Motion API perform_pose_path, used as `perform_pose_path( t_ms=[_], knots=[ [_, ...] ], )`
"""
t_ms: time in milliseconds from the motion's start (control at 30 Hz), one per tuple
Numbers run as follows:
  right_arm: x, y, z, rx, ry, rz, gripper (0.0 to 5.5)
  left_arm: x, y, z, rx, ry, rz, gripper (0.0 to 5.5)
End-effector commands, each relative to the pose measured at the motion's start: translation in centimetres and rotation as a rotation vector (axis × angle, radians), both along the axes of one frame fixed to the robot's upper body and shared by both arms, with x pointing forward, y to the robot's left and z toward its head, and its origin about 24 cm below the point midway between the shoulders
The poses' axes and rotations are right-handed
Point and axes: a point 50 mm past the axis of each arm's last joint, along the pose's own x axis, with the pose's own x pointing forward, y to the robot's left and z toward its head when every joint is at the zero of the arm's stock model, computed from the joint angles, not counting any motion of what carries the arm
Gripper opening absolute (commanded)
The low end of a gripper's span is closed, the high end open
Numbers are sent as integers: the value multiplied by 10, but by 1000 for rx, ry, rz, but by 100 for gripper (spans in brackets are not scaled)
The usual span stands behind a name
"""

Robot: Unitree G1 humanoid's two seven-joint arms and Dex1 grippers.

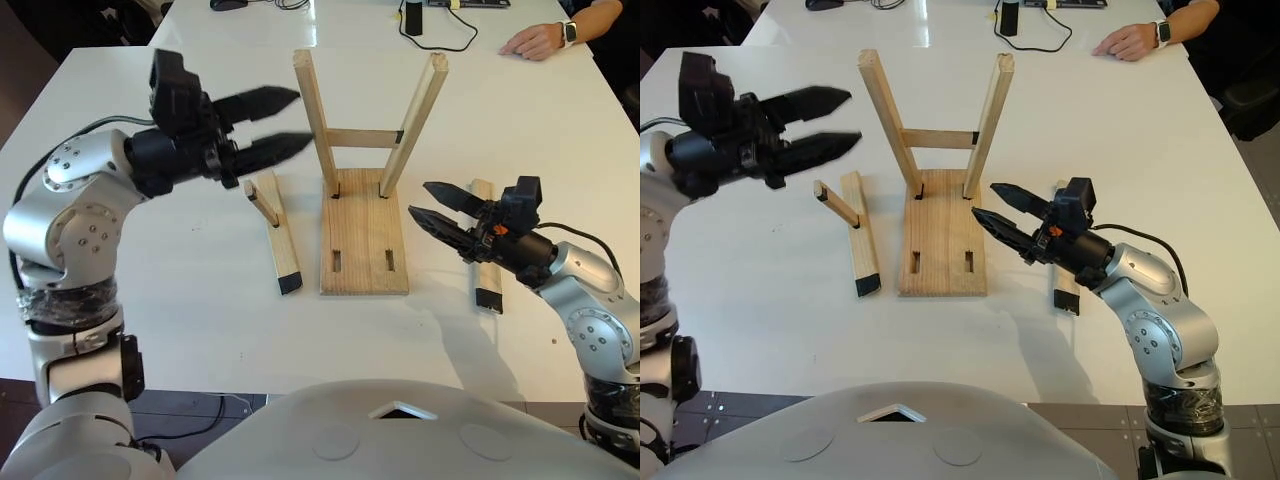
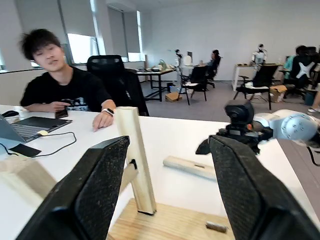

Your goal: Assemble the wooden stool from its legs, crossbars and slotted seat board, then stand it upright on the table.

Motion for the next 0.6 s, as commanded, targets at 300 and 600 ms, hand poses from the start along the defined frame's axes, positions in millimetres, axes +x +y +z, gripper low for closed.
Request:
perform_pose_path(
  t_ms=[300, 600],
  knots=[
    [-3, -1, 0, 8, -8, -31, 268, -42, 6, -136, 432, 242, 33, 294],
    [-7, 1, -4, 17, -5, -60, 268, -35, 61, -145, 707, 210, -5, 294]
  ],
)
